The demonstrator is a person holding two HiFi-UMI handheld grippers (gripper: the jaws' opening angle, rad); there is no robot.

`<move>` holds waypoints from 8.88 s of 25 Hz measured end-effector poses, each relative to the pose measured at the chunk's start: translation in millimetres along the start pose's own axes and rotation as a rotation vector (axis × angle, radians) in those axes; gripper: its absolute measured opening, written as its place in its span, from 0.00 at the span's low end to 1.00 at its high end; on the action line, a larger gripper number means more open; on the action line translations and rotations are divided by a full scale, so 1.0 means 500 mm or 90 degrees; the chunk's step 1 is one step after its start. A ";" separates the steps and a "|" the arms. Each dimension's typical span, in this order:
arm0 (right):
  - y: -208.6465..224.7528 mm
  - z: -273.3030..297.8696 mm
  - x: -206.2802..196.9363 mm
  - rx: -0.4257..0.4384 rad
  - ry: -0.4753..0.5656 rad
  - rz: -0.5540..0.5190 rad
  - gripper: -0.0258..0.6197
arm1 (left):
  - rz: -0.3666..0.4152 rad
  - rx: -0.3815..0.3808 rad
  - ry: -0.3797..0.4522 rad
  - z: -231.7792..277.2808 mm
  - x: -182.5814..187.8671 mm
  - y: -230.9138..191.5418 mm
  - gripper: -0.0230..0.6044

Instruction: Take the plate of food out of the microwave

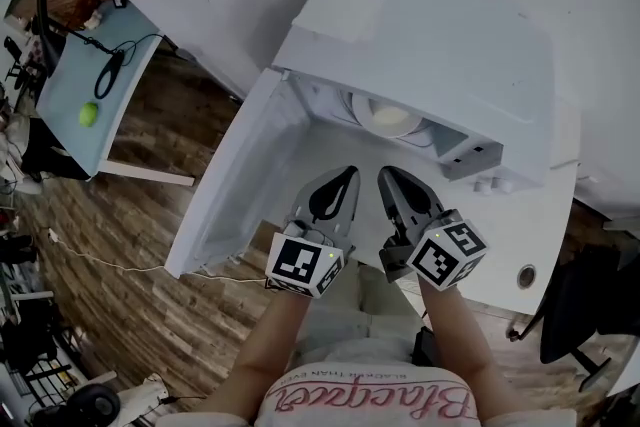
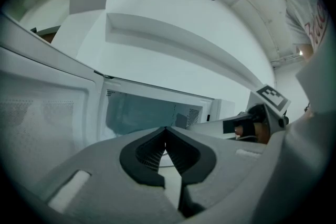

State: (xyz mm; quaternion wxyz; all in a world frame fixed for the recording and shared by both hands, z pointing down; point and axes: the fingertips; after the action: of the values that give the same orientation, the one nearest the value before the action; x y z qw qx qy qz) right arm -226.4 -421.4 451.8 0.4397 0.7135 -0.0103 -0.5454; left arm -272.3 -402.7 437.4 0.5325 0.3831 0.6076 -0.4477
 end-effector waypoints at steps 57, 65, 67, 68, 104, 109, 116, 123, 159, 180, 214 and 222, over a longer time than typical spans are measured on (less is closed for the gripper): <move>0.260 0.106 -0.121 -0.499 0.131 0.510 0.20 | -0.099 -0.089 -0.004 0.056 -0.020 -0.132 0.04; 0.250 0.108 -0.106 -0.453 0.137 0.507 0.12 | -0.085 -0.089 -0.007 0.033 -0.021 -0.109 0.04; 0.247 0.108 -0.103 -0.434 0.147 0.515 0.10 | -0.084 -0.091 -0.007 0.027 -0.023 -0.103 0.04; 0.243 0.108 -0.102 -0.421 0.153 0.517 0.09 | -0.083 -0.091 -0.007 0.024 -0.023 -0.099 0.04; 0.117 -0.042 -0.133 -0.205 0.227 0.538 0.07 | -0.038 -0.102 0.000 -0.123 -0.031 0.020 0.04; 0.093 -0.072 -0.133 -0.199 0.224 0.534 0.07 | -0.031 -0.098 0.008 -0.143 -0.017 0.034 0.04; 0.052 -0.111 -0.128 -0.179 0.222 0.524 0.08 | -0.022 -0.095 0.022 -0.170 0.006 0.050 0.04; 0.029 -0.157 -0.131 -0.181 0.219 0.517 0.07 | -0.040 -0.091 0.027 -0.200 0.019 0.065 0.04; -0.091 -0.271 -0.011 -0.146 0.219 0.501 0.08 | 0.019 -0.109 0.099 -0.220 0.151 0.141 0.04; -0.127 -0.257 0.071 -0.154 0.254 0.497 0.08 | -0.007 -0.143 0.114 -0.182 0.201 0.117 0.04; -0.133 -0.150 0.164 -0.155 0.329 0.478 0.08 | -0.038 -0.224 0.133 -0.068 0.245 0.054 0.04; -0.115 -0.148 0.192 -0.136 0.298 0.474 0.08 | -0.034 -0.196 0.144 -0.039 0.253 0.071 0.04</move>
State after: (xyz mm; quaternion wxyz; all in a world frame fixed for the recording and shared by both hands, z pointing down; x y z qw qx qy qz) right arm -156.0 -388.1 342.5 0.6673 0.7161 -0.1103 -0.1726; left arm -262.1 -374.7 308.1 0.5010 0.3286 0.7351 -0.3172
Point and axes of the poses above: the fingertips, and each gripper's own axes: z forward along the fingers, y to its right, x out of its top, and after that the axes turned 8 degrees about y, right-handed
